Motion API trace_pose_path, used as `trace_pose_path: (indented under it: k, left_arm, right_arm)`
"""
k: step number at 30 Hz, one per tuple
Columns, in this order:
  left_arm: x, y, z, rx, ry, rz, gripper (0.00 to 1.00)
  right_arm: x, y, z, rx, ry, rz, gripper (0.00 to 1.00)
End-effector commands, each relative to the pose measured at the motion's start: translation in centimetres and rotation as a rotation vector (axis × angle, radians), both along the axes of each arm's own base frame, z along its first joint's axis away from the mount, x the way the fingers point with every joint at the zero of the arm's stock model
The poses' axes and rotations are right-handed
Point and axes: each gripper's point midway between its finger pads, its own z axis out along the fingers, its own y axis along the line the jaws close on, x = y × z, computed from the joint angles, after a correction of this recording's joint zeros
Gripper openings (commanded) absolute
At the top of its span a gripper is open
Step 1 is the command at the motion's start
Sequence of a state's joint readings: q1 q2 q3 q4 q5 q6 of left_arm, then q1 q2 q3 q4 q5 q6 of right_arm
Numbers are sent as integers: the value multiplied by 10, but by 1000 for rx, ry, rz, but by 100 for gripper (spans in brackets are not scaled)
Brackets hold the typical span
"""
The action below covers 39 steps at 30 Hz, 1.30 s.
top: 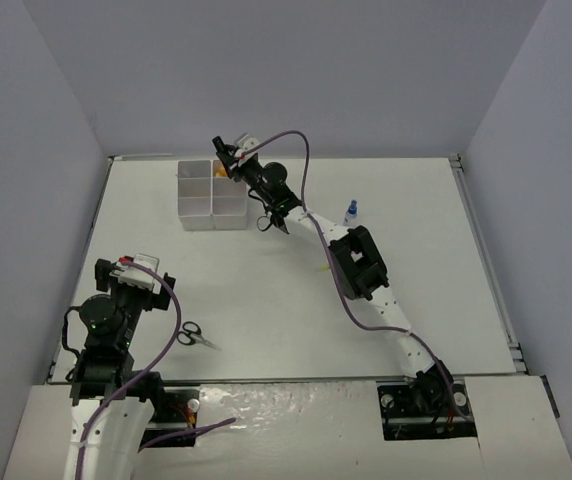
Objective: Sort the stationery into containers
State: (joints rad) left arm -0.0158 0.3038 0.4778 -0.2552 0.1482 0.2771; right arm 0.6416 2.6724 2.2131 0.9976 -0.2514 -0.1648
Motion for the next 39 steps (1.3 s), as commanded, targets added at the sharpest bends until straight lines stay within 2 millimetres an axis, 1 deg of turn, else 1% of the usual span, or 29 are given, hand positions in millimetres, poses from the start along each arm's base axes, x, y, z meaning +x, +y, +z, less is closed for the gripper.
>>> trace_pose_path:
  k: [1, 5, 6, 8, 10, 12, 20, 22, 25, 27, 29, 31, 32, 33, 35, 38, 39]
  left_arm:
    - [6, 3, 29, 2, -86, 15, 97]
    - [5, 4, 30, 2, -92, 16, 97]
    - [5, 4, 31, 2, -93, 16, 97]
    - [5, 3, 30, 2, -91, 15, 97]
    - [5, 3, 29, 1, -90, 11, 97]
    - [5, 3, 29, 1, -91, 11, 97]
    - [4, 3, 29, 4, -91, 11, 97]
    - [4, 3, 29, 4, -88, 10, 97]
    - [5, 2, 29, 4, -88, 4, 97]
    - [5, 1, 28, 7, -86, 0, 97]
    - [5, 7, 26, 9, -79, 21, 97]
    - [5, 4, 25, 13, -69, 3, 97]
    - [5, 2, 26, 24, -66, -15, 97]
    - [5, -1, 26, 40, -59, -41, 97]
    - [1, -12, 27, 128, -13, -142, 97]
    - [-15, -18, 14, 268, 189, -276, 97]
    - [-18, -16, 24, 293, 232, -290, 97]
  right_arm:
    - [-4, -11, 50, 84, -162, -25, 0]
    - [-2, -13, 49, 87, -147, -39, 0]
    - [-3, -14, 49, 90, -141, -41, 2]
    - [-4, -16, 53, 103, -133, -44, 16]
    - [-7, -16, 53, 102, -127, -41, 25]
    - [-9, -18, 53, 102, -126, -39, 28]
    - [-14, -21, 61, 140, -111, -29, 50]
    - [-17, -22, 71, 151, -118, -20, 54]
    - [-27, -24, 97, 177, -144, -7, 56]
    - [-39, -27, 119, 198, -167, 3, 58]
    - [-52, -30, 137, 216, -186, 11, 59]
    - [-65, -34, 156, 233, -193, 20, 61]
    - [-77, -39, 173, 255, -179, 33, 61]
    - [-86, -39, 181, 269, -156, 43, 61]
    - [-102, -44, 187, 255, -69, 60, 63]
    - [-126, -62, 195, 212, 23, 42, 65]
    - [-134, -70, 194, 197, 69, 32, 67]
